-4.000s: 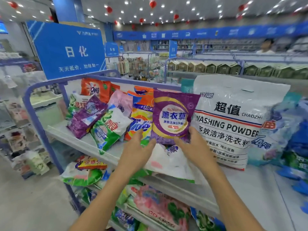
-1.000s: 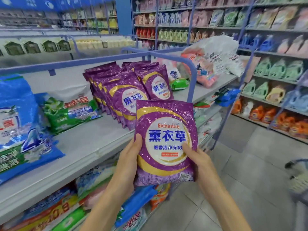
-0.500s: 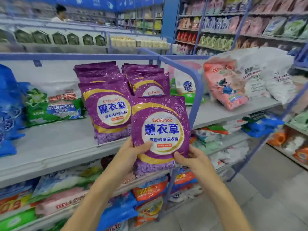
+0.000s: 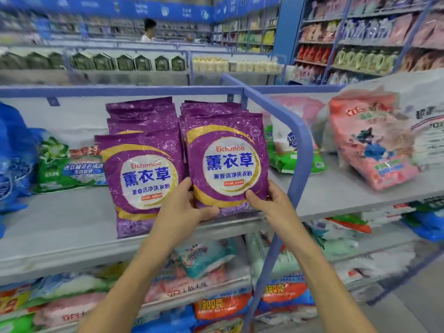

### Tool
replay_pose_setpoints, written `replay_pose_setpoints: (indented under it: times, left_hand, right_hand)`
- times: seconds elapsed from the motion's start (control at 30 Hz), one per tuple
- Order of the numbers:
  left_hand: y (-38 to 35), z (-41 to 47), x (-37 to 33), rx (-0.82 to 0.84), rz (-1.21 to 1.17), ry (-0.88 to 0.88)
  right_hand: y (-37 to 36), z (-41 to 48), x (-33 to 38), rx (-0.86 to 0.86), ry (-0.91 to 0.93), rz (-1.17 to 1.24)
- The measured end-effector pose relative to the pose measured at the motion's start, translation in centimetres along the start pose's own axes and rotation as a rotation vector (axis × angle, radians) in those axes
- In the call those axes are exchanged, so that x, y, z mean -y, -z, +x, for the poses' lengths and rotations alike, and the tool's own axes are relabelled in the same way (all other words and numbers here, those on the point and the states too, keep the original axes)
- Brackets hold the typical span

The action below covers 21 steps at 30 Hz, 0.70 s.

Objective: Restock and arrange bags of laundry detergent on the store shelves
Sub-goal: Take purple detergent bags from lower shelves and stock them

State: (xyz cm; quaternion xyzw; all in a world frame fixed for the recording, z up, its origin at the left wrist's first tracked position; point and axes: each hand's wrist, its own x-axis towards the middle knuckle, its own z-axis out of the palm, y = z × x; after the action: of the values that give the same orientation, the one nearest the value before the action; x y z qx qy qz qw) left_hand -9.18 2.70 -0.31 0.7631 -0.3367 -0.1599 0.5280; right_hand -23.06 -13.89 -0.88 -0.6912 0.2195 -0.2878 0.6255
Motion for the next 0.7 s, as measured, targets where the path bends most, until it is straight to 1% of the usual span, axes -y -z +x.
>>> replay_pose_setpoints:
  times: [0.07, 0.2, 0.27, 0.4, 0.47, 0.63, 0.7]
  left_hand:
    - [-0.8, -0.4, 0.1, -0.074, 0.016, 0.021]
    - [-2.6, -2.1, -0.1, -0.243, 0.092, 0.040]
    - [-3.3, -2.9, -0.4, -0.303, 0.140, 0.061]
    - [-3.9, -3.9, -1.1, -0.329, 0.157, 0.119]
    - [-4.2, -4.1, -1.1, -0.339, 0.142, 0.159]
    - [-4.7, -3.8, -0.7, -0.349, 0.181, 0.269]
    - [-4.5, -3.3, -0.7, -0.331, 0.198, 0.278]
  right_hand:
    - [0.2, 0.5, -0.8, 0.018, -0.022, -0.036]
    - [0.5, -0.1, -2.2, 0.028, -0.005, -0.060]
    - [0.6, -0.4, -2.4, 0.024, -0.007, -0.115]
    - [0.6, -0.6, -2.9, -0.003, 0.027, -0.314]
    - [0.7, -0.6, -3.1, -0.016, 0.023, -0.374]
    - [0.9, -0.1, -3.5, 0.022, -0.036, -0.351]
    - [0.8, 0.1, -4.2, -0.005, -0.045, -0.325]
